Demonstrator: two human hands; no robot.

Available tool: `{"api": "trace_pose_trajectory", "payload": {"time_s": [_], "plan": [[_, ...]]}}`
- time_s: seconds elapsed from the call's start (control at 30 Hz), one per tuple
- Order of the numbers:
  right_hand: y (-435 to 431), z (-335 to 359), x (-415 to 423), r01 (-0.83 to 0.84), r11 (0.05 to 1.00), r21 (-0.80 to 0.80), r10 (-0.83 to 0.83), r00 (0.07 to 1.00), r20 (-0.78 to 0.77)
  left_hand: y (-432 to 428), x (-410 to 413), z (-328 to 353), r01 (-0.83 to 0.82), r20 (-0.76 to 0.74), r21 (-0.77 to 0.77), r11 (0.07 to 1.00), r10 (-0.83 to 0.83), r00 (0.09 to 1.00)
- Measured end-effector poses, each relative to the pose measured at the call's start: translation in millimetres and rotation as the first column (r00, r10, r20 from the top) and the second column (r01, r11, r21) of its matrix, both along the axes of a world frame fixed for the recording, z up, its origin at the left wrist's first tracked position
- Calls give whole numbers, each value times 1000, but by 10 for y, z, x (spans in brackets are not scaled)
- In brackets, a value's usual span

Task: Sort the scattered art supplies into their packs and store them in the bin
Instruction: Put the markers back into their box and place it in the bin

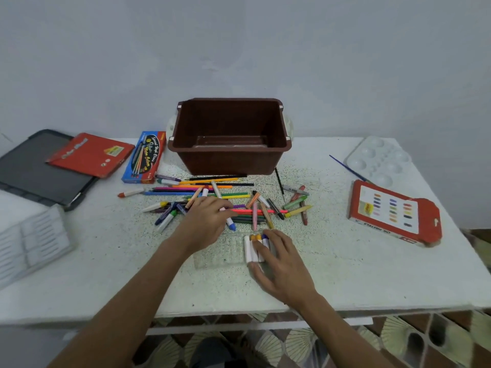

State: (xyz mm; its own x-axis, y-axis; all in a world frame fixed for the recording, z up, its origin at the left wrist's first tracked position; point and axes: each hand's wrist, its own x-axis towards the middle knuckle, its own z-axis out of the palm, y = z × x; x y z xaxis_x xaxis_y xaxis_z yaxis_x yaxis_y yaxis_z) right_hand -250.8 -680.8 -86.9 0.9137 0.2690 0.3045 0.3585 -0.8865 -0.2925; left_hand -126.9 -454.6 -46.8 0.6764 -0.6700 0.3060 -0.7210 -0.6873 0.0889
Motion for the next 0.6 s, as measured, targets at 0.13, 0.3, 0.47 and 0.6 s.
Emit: {"api": "trace_pose_trajectory", "payload": {"time_s": [0.13,0.3,0.47,0.6], "plan": [[-1,7,0,7,1000,-2,-7,1000,22,-32,130,-1,90,-29,95,991,-88,996],[7,28,1,12,1000,-13,-11,999,47,-31,66,29,68,56,53,996,-71,996],[6,9,1,15,1000,-11,-15,999,36,-137,-208,159,-192,-309,-311,931,92,947],[13,4,-1,15,1000,13,-15,1000,21,-243,-484,208,-443,-641,-447,777,67,764]]}}
